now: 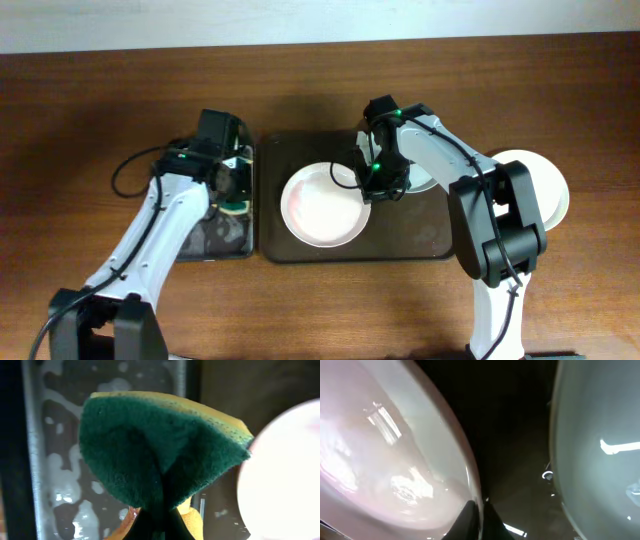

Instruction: Clean dirty plates on tray and stack at the side

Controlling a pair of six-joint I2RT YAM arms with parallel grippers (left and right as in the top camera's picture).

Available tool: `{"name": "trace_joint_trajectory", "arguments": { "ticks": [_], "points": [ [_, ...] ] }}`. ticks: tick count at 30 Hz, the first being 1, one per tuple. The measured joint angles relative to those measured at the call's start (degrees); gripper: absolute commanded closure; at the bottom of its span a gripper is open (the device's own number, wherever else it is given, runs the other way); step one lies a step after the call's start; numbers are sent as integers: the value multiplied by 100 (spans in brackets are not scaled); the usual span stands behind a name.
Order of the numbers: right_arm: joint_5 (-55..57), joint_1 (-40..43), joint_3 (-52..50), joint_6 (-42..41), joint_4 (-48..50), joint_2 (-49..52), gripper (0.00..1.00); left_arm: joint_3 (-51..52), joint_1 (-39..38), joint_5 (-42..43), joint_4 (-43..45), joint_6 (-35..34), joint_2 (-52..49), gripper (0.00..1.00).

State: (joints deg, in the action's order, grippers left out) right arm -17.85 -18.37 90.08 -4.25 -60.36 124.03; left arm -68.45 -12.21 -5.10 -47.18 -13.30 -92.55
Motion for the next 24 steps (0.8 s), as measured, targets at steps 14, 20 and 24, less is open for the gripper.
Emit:
{"name": "trace_joint_trajectory", "arguments": {
  "ticks": [14,20,24],
  "points": [
    [0,0,0,-2,-35,0,93,831,474,525,896,682,-1001,25],
    [0,0,0,-2,-76,0,94,944,472,470,1519,627,-1036,100],
    [0,0,2,0,-111,0,94,907,468,396,1482,643,-1054,72]
  ]
}}
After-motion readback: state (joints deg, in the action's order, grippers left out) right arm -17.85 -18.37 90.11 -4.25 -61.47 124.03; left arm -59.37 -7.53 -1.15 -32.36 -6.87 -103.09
